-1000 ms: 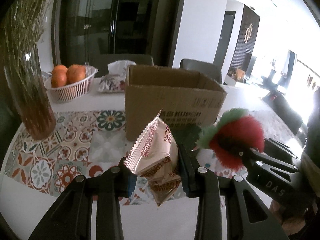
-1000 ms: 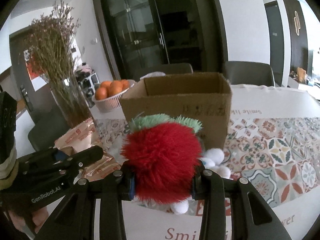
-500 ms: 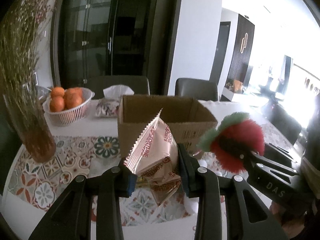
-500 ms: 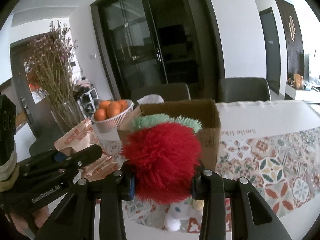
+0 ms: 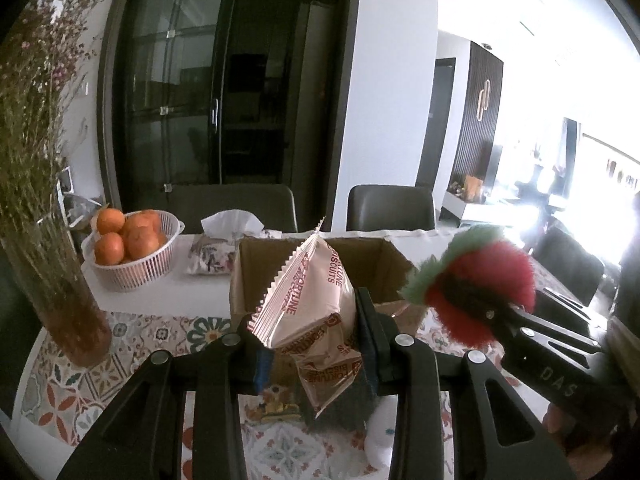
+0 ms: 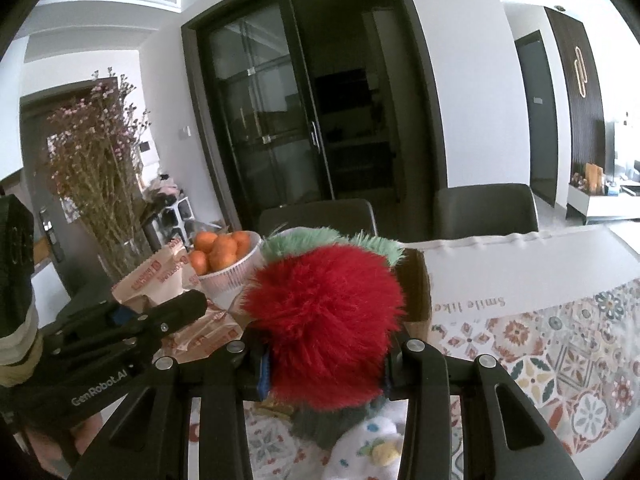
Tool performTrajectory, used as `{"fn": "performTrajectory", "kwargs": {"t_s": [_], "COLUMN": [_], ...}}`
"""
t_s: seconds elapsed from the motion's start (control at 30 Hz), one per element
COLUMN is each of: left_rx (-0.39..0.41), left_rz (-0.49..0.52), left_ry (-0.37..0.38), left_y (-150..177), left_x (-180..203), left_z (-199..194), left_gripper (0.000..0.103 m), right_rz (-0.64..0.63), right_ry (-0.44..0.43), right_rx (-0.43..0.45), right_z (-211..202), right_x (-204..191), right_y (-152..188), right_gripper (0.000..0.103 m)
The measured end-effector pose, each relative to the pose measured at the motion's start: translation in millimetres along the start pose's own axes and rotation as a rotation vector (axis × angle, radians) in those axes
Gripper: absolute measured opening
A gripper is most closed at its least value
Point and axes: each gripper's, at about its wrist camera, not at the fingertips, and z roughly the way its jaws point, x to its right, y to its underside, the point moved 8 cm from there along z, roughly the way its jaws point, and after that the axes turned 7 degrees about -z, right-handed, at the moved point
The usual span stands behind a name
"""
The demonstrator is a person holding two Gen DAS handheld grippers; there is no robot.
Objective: Organize soft objects
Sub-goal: 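Lift and carry the red plush and snack bag over the box with both tools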
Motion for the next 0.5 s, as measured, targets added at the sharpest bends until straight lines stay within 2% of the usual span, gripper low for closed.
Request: {"fn": "performTrajectory", "kwargs": {"t_s": [0.5], "left_rx": [-0.023], "left_rz": [-0.019], "left_ry": [0.004], "left_y": [-26], "left_x": [-6], "left_z": [41], "left_gripper": [0.036], "right_rz": [-0.011], "right_ry": [0.019], "right_rx": [-0.053], "right_z": [41], "right_x": [17], "right_y": [-26], "right_gripper": [0.04]}}
